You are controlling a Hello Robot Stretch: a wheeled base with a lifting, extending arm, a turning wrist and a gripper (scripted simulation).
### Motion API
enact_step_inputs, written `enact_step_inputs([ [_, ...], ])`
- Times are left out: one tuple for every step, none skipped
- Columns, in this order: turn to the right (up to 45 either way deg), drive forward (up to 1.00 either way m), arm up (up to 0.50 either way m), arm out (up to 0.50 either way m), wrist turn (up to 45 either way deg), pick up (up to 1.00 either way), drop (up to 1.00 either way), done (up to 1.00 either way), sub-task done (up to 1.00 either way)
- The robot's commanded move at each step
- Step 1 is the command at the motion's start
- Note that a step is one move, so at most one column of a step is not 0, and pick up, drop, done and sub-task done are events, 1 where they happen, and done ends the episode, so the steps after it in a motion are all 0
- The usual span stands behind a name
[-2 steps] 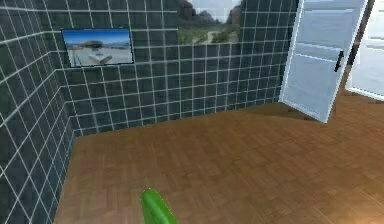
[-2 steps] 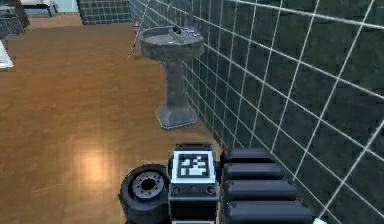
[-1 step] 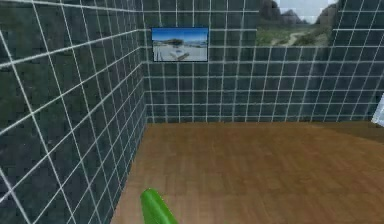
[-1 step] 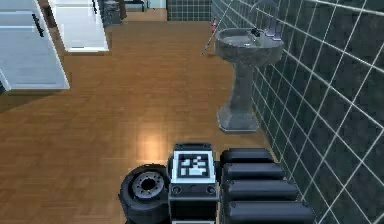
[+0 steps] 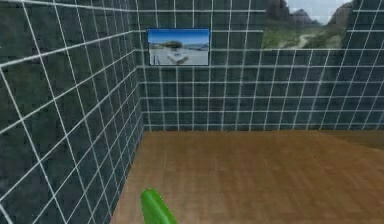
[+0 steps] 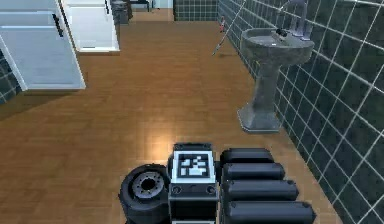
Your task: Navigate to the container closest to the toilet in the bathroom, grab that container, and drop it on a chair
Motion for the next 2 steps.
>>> enact_step_inputs([
  [45.0,0.0,0.0,0.0,0.0,0.0,0.0,0.0,0.0],
  [21.0,0.0,0.0,0.0,0.0,0.0,0.0,0.0,0.0],
])
